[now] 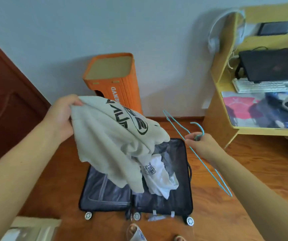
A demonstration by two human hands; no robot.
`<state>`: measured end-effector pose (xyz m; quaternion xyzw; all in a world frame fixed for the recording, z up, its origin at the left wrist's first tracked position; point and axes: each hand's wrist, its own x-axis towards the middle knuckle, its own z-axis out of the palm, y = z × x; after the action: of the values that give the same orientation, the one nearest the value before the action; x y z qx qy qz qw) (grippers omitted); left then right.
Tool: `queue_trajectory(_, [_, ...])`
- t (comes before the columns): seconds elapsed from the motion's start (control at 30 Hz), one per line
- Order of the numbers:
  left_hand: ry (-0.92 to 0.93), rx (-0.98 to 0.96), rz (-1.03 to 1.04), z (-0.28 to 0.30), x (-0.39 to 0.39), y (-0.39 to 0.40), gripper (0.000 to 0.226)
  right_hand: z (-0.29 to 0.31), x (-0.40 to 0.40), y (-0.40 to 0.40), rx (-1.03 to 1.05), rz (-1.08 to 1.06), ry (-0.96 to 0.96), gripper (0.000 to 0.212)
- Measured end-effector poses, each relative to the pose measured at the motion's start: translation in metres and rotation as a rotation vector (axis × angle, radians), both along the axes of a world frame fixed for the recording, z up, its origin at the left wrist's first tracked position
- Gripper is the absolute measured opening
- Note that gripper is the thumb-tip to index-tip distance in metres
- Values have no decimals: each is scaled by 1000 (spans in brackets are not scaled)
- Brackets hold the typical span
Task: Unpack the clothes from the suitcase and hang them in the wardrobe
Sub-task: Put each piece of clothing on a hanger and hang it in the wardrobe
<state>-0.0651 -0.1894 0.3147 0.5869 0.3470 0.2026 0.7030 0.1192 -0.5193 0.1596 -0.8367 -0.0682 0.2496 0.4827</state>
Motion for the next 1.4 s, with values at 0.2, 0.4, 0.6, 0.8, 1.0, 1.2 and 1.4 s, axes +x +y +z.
queue_trajectory(0.2, [-49, 87, -15, 40, -37, -27, 29, -22, -46, 44, -257, 282, -130, 101])
queue_trajectory(0.4, [-118, 117, 0, 55, -77, -21, 32, -45, -105, 55, -133, 327, -212, 27])
queue_trajectory(0.6, [-24, 150, 99, 52, -131, 34, 37, 62, -61, 57, -20, 102, -292, 34])
queue_trajectory(0.8, [161, 256, 159, 18, -163, 78, 16, 171, -66, 92, 163, 197, -272, 34])
queue_trajectory(1.0, [382, 62, -325, -18, -205, 105, 28, 226, -81, 111, -155, 227, -677, 33])
queue_trajectory(1.2, [603, 69, -786, -70, -217, 81, 36, 240, -107, 140, -31, 336, -852, 20])
queue_trajectory(1.4, [292, -35, -337, -73, -158, 27, 45, 266, -143, 132, 262, 452, -830, 16])
